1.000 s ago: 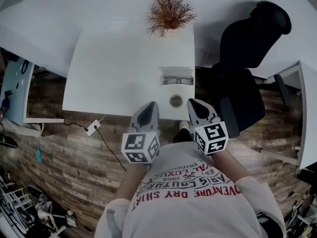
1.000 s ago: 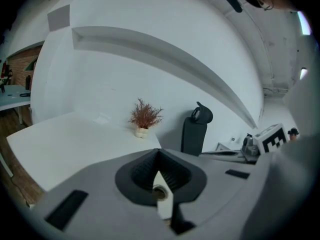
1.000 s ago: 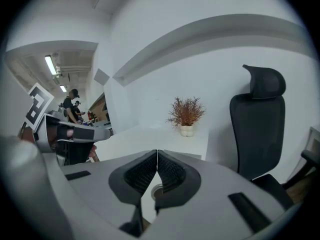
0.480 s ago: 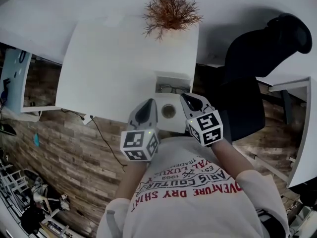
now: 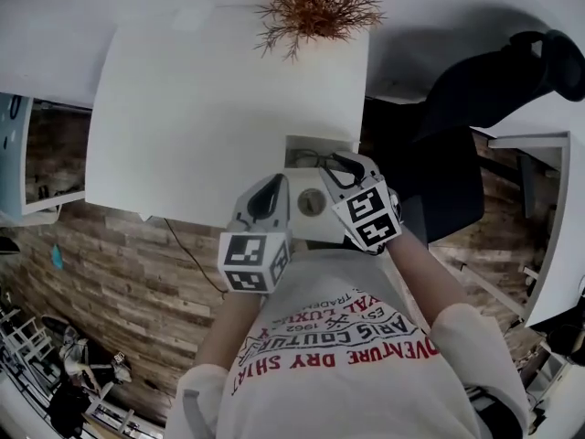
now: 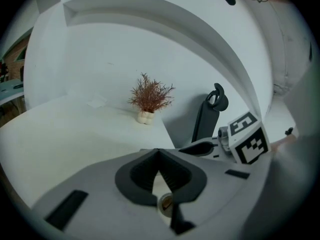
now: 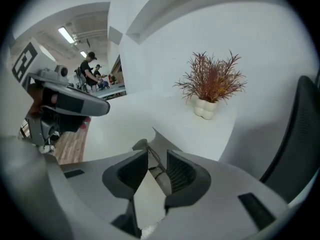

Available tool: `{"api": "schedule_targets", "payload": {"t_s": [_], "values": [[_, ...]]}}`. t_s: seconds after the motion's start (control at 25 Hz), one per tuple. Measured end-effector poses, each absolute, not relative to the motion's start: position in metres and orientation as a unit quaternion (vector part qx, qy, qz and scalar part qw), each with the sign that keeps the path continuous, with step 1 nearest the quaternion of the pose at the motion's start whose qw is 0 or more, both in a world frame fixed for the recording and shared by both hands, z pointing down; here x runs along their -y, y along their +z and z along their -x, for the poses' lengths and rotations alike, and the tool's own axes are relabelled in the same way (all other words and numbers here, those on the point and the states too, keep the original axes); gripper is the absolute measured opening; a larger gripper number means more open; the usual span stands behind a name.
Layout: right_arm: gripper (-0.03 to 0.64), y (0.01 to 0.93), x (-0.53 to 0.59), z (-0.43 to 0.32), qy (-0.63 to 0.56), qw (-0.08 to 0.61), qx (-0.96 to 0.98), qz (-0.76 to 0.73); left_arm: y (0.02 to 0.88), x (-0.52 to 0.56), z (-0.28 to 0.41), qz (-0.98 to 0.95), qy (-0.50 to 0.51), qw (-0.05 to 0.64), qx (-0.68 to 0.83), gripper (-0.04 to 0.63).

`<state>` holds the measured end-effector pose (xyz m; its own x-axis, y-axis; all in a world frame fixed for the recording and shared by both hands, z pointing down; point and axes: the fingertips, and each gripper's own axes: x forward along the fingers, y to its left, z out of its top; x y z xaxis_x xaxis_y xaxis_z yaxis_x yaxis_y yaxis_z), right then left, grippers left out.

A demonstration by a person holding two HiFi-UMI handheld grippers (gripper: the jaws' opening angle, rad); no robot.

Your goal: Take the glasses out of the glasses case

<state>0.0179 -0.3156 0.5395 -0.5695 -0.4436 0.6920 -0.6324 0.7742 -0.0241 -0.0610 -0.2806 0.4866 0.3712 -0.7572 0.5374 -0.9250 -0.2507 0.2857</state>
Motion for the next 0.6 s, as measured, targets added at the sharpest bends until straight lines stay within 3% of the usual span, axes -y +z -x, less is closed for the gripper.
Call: {"api": "schedule_targets", "payload": {"t_s": [0.6], "values": [[0.123,0.599,0.324,-0.009,0.133,0.505,0.827,-0.209,0.507,0.293,0.082,-0.785,0.171,0.306,0.51,0.002]]}}
